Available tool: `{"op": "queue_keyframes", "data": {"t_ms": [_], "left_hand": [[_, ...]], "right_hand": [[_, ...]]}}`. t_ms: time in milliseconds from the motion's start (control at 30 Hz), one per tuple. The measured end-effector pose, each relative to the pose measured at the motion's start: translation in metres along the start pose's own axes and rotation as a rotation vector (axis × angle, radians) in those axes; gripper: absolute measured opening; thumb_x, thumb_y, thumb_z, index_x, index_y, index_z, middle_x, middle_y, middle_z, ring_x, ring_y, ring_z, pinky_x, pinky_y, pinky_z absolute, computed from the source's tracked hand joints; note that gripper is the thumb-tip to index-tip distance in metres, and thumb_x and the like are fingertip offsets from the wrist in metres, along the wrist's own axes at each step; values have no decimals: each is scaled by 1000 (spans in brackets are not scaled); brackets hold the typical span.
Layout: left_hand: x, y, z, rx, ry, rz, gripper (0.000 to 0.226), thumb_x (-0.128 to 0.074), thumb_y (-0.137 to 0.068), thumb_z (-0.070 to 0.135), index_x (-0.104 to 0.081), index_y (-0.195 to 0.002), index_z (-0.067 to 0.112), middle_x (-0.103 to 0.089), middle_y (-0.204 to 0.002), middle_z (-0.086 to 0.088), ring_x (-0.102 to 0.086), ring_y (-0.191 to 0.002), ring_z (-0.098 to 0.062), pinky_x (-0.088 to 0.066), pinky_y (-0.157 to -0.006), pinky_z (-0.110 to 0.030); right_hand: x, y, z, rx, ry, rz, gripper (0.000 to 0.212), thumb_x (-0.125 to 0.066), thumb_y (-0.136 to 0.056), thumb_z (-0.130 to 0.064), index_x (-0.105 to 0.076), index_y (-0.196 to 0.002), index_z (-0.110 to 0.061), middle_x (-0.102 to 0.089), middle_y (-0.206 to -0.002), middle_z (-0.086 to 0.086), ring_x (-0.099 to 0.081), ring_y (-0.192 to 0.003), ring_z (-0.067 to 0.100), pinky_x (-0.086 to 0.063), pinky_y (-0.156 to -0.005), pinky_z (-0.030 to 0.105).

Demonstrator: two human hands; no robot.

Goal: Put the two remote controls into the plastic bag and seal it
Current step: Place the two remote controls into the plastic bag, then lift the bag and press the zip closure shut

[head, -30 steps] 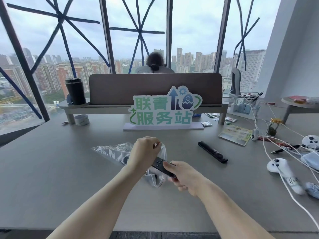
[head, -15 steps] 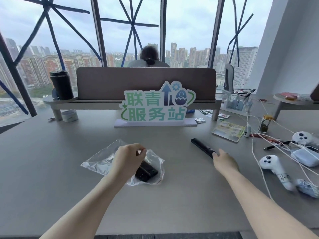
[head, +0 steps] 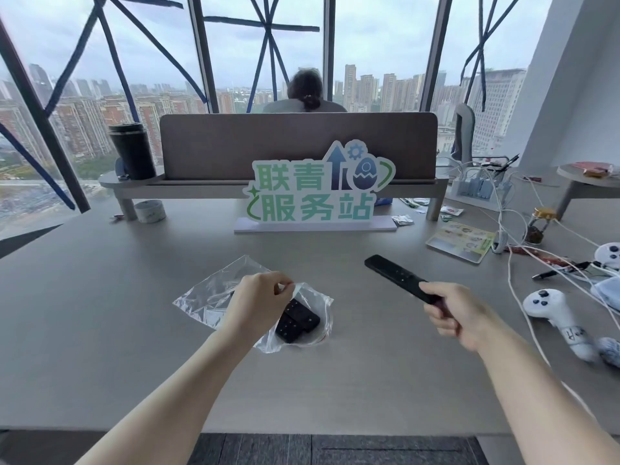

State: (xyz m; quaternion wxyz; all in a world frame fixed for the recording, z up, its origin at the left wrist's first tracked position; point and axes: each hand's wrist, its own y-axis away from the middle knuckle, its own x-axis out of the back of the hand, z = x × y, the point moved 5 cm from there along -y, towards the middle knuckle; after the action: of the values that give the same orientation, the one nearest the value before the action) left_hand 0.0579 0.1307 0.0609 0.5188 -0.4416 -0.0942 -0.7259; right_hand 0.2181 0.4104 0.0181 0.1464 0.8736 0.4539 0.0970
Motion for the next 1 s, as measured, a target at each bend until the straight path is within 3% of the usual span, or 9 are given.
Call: {"op": "queue_keyframes", "data": {"t_ms": [133,300,400,533,567,667,733,900,1000], "left_hand": [[-5,5,4,16,43,43,14,-59,-82,26,-73,-83,25,-69,-69,3,-61,-67,-17,-44,-58,-27],[-5,13,9,-13,53,44,14,-61,-82,25,-74,-87,23,-69,-70,2,-60,-66,-17,-47,-63,-28],[5,17,5,-35,58,86,14,-62,-82,24,-74,-89,25,-63,-70,6,-56,-66,-15,-40,-61,-26],[14,20,-5,-59,62,106,14,-63,-82,23,-75,-89,27,-51,-64,13,-50,-62,-15,-36,-62,-26],[13,22,-6,-67,49,95,14,-64,-82,24,-75,-88,28,-47,-63,13,-47,-60,-12,-34,-61,-25],[7,28,-6,-108,24,-2,13,-66,-80,23,-75,-87,29,-45,-64,17,-48,-60,-4,-35,-59,-25],[2,32,-4,-115,-11,-138,23,-67,-77,20,-72,-96,31,-48,-72,13,-50,-66,-9,-37,-58,-21],[-1,46,-30,-18,-166,-376,62,-55,-73,6,-49,-126,39,-46,-108,0,-55,-92,-23,-49,-78,-32],[19,49,-38,33,-367,-242,67,-42,-74,-3,-44,-130,34,-44,-113,-10,-57,-92,-35,-51,-72,-39]], "right_hand": [[-31,64,2,-92,90,-309,36,-46,-92,-22,-65,-63,-10,-24,-43,-3,-14,-31,8,-12,-32,18],[-122,60,19,-62,237,-438,16,-53,-96,-28,-57,-87,-15,-43,-49,-3,-22,-35,8,-15,-35,20],[-156,45,23,65,196,-291,18,-57,-95,-27,-68,-85,-17,-63,-61,1,-31,-38,12,-22,-37,21],[-141,32,21,303,317,146,9,-60,-89,-23,-67,-85,-18,-61,-67,-3,-55,-61,15,-40,-57,28],[-139,33,19,335,387,172,7,-60,-87,-26,-63,-94,-24,-61,-73,-4,-58,-70,17,-41,-61,28],[-150,24,16,336,596,69,40,-59,-83,-38,-51,-123,-39,-62,-88,-3,-63,-86,20,-42,-68,29],[-159,16,13,356,697,48,40,-56,-84,-37,-57,-123,-35,-67,-104,-1,-63,-100,24,-46,-78,32],[-158,10,0,510,746,207,22,-53,-86,-12,-73,-93,-19,-74,-89,3,-63,-83,27,-42,-65,28],[-150,15,-4,496,649,242,18,-56,-79,-14,-72,-81,-22,-69,-71,-2,-62,-70,25,-43,-61,28]]}}
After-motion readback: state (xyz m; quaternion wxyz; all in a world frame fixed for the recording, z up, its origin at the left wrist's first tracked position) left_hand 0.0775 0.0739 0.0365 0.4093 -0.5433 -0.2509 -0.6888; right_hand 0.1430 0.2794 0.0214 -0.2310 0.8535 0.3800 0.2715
